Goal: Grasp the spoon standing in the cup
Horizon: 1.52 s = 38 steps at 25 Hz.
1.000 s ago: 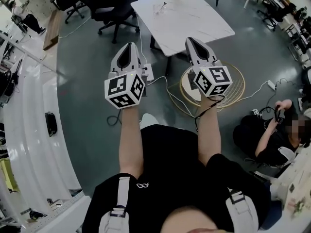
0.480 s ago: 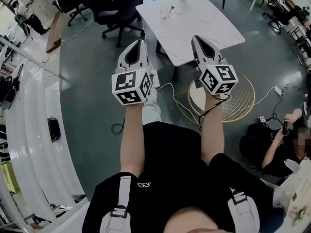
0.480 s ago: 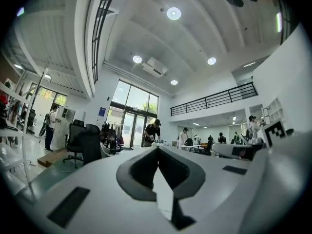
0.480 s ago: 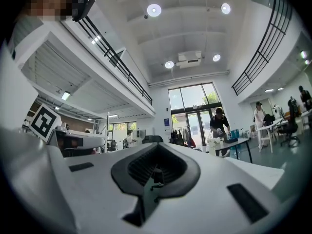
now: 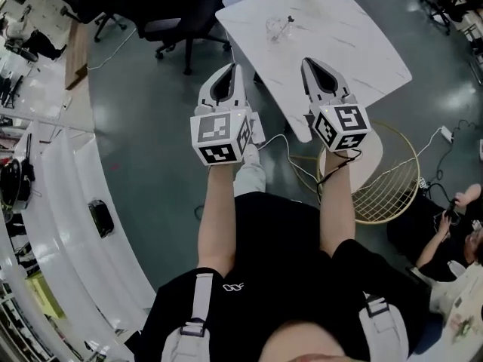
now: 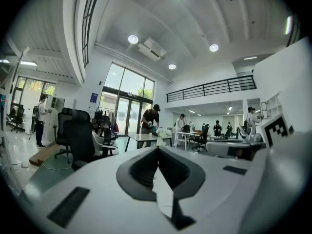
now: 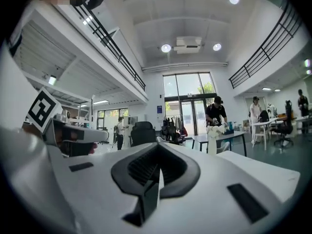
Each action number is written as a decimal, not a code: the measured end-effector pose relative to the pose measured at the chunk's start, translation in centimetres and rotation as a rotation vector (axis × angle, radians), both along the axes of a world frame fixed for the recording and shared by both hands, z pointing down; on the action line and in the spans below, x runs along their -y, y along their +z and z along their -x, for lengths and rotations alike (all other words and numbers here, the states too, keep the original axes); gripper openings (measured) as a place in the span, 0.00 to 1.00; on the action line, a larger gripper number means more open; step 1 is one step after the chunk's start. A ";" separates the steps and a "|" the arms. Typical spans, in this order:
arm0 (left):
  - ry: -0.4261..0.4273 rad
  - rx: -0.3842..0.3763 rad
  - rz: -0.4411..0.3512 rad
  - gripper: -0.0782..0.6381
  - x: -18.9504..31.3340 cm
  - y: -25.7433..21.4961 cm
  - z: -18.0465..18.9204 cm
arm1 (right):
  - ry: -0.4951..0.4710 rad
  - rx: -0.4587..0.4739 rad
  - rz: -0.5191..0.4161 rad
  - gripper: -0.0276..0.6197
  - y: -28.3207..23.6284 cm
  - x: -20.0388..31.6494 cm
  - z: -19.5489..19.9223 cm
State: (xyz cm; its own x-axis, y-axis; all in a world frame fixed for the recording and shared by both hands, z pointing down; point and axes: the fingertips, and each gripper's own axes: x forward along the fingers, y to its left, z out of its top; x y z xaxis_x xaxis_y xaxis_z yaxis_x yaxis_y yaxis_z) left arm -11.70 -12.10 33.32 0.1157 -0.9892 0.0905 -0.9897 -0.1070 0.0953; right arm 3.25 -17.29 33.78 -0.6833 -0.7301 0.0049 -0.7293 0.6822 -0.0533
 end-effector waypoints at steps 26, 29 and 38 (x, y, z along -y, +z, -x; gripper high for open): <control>0.131 -0.146 0.300 0.13 21.6 11.9 2.4 | 0.203 -0.082 0.263 0.05 11.1 19.2 0.2; 0.116 -0.151 0.309 0.13 22.0 12.3 2.6 | 0.190 -0.103 0.291 0.13 13.1 21.7 0.6; 0.123 -0.153 0.332 0.13 22.7 13.4 1.4 | 0.116 -0.180 0.412 0.22 19.4 27.0 1.4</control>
State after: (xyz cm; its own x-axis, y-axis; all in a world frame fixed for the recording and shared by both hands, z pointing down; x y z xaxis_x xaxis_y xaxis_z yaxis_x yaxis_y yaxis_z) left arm -13.12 -34.81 46.71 0.2688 -0.8867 0.3762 -0.9430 -0.1627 0.2903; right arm 1.90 -44.30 53.17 -0.5588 -0.7139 0.4219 -0.8220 0.5442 -0.1680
